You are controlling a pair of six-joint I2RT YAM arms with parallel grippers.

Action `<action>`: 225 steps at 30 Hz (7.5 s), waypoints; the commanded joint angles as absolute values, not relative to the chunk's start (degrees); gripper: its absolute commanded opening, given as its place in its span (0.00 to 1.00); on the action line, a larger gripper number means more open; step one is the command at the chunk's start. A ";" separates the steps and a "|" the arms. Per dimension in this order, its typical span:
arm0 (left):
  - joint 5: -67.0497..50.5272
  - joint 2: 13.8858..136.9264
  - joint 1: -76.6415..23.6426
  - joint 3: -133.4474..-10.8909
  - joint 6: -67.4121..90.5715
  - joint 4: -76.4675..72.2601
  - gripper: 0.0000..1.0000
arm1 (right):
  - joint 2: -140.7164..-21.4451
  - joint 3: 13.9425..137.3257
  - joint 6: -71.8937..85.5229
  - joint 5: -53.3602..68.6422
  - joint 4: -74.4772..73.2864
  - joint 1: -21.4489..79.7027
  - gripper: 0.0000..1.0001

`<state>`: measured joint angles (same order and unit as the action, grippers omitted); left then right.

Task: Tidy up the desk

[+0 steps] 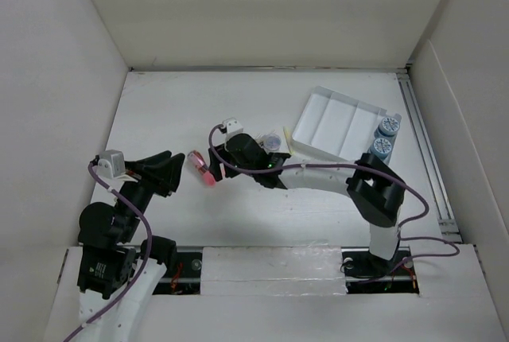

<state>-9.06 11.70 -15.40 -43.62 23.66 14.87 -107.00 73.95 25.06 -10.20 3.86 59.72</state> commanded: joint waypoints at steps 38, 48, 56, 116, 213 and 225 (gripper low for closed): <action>-7.38 10.46 -15.64 -45.62 24.52 13.62 0.42 | -108.12 83.16 29.26 -7.30 14.23 61.00 0.25; -8.44 10.63 -15.64 -45.44 24.35 13.36 0.42 | -87.73 59.61 41.73 -16.53 22.67 45.90 0.24; -9.40 11.07 -15.64 -45.18 24.17 13.01 0.43 | -84.90 50.36 50.53 -8.17 25.58 27.26 0.24; -10.90 12.22 -15.64 -44.82 24.17 12.22 0.44 | -89.99 49.56 40.52 -27.41 23.56 42.61 0.00; -21.36 22.76 -15.64 -42.72 23.38 6.77 0.50 | -99.31 59.50 41.84 -1.33 15.56 2.20 0.48; -21.09 25.31 -15.64 -43.24 22.24 8.17 0.50 | -105.81 69.33 41.48 -0.88 11.34 0.80 0.50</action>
<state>-20.38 24.01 -15.40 -42.74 23.33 10.09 -104.18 64.93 40.99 -2.09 10.57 1.30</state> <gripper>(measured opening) 0.497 0.655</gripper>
